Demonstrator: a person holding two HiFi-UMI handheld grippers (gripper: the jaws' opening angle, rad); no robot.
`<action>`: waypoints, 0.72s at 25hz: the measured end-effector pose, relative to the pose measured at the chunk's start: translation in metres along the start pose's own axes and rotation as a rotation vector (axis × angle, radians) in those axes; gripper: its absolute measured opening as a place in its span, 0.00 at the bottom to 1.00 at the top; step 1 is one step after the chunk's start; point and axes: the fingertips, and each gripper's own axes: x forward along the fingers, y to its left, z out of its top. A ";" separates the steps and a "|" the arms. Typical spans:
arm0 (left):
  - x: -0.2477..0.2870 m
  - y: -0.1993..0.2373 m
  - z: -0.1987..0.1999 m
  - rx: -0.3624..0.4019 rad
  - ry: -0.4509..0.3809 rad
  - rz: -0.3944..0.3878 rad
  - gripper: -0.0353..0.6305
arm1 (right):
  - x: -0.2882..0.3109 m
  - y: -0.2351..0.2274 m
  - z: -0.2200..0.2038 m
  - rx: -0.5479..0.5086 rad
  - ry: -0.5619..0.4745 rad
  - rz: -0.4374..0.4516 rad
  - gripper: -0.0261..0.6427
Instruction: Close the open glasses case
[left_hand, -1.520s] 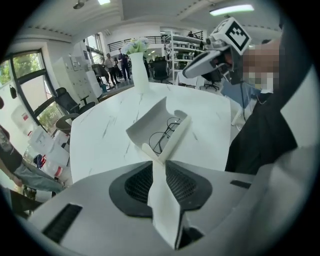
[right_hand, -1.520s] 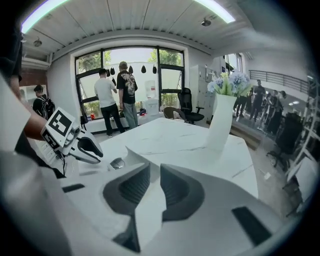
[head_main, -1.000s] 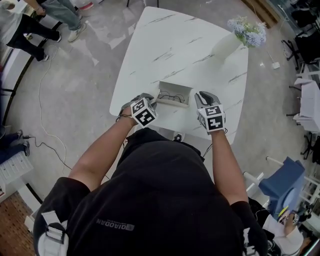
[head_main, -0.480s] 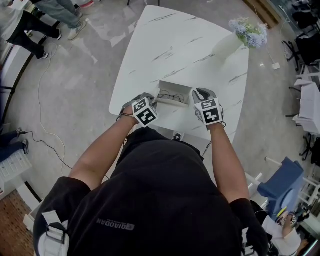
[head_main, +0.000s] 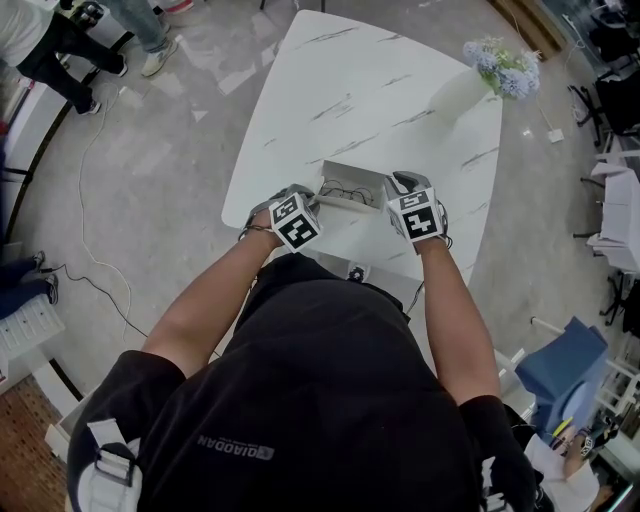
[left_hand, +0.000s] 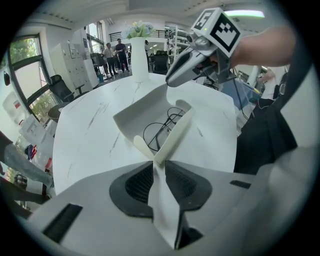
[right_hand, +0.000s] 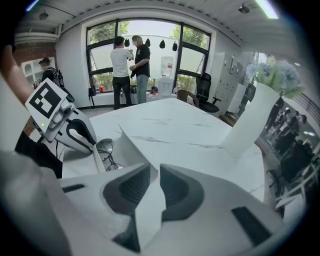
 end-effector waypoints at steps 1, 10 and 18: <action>0.000 0.000 0.001 0.001 -0.001 0.001 0.17 | 0.001 0.000 0.000 -0.005 0.003 0.002 0.13; -0.002 0.005 0.007 0.017 -0.004 0.025 0.17 | 0.002 0.002 0.000 -0.021 0.005 0.001 0.10; 0.003 0.001 0.004 -0.001 0.009 0.004 0.17 | 0.001 0.003 -0.001 -0.015 0.001 0.006 0.10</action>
